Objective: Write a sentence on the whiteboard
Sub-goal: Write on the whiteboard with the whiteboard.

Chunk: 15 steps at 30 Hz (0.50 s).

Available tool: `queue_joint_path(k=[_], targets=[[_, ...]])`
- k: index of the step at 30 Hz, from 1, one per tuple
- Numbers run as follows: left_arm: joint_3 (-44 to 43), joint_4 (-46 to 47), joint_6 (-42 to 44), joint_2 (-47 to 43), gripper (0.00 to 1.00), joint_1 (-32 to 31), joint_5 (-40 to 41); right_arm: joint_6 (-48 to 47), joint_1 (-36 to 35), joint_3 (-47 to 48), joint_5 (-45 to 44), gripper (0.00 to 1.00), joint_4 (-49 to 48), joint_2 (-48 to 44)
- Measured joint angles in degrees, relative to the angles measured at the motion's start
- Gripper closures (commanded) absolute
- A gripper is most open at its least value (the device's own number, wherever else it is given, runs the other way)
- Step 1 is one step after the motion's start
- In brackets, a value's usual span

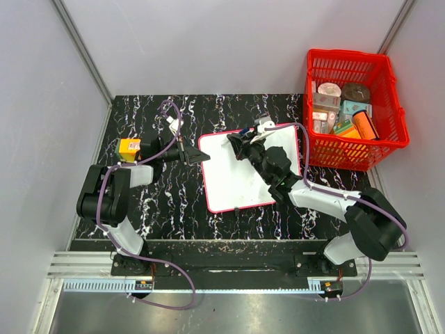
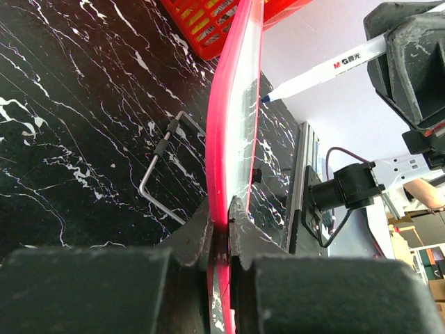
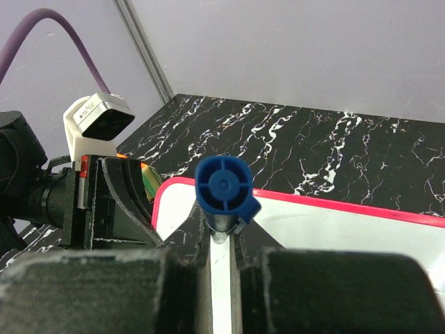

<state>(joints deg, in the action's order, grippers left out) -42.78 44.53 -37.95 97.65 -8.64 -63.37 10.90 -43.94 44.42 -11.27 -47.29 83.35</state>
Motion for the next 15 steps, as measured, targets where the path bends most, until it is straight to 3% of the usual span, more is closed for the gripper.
queue_joint_path(k=[15], targets=[[0.0, 0.2, 0.0, 0.6, 1.00, 0.1, -0.2, 0.0, 0.0, 0.4, -1.7, 1.00, 0.5, 1.9]])
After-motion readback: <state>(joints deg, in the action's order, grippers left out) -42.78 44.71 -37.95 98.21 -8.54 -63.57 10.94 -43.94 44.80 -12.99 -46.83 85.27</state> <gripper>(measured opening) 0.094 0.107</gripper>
